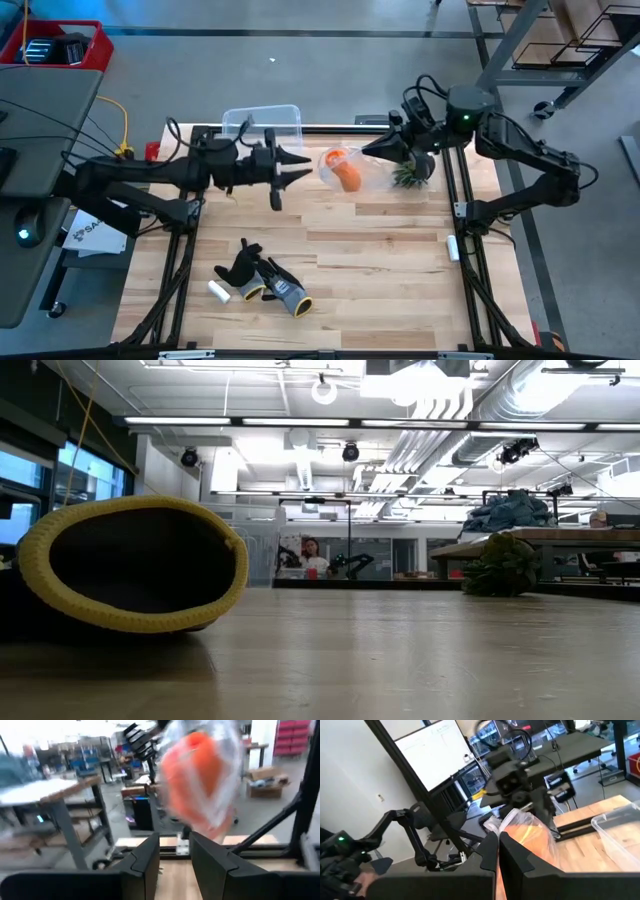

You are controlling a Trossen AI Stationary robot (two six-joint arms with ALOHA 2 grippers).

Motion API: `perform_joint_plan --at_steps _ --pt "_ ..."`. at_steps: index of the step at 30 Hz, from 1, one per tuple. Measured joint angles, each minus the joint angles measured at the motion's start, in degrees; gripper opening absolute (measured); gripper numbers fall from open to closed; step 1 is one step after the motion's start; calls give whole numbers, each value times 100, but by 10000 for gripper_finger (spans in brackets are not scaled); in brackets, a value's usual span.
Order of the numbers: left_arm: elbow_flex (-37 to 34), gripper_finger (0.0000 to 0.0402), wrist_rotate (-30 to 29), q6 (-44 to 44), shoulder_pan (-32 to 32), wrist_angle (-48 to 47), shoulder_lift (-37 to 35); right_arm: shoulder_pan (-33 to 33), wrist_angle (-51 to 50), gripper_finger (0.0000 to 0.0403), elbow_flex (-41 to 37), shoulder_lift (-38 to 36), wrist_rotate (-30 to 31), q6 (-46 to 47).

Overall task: Roll bandage
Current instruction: Put the transparent zip bag into the transparent bin

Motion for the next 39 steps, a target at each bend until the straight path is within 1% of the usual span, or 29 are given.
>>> perform_joint_plan --at_steps 1,3,9,14,20,25,31,36,39 --pt "0 107 -101 233 -80 68 32 0 9 0 0 36 -2 2" --pt "0 116 -182 414 -216 114 69 0 42 0 0 75 1 15" --pt "2 152 -561 432 -458 -159 59 0 92 0 0 79 78 2" --pt "2 171 -566 572 -482 -107 81 0 222 0 0 112 92 -4" --pt "2 172 -582 440 -535 -53 140 0 228 0 0 221 91 -4" --pt "2 172 -799 298 -589 35 140 0 214 0 -2 298 90 -29" --pt "4 172 -733 7 -595 198 132 0 251 0 -2 302 88 -54" --pt "4 172 -601 -69 -598 182 121 0 258 0 -2 302 88 -144" --pt "4 160 -601 -160 -597 177 121 0 257 0 -2 302 88 -155"
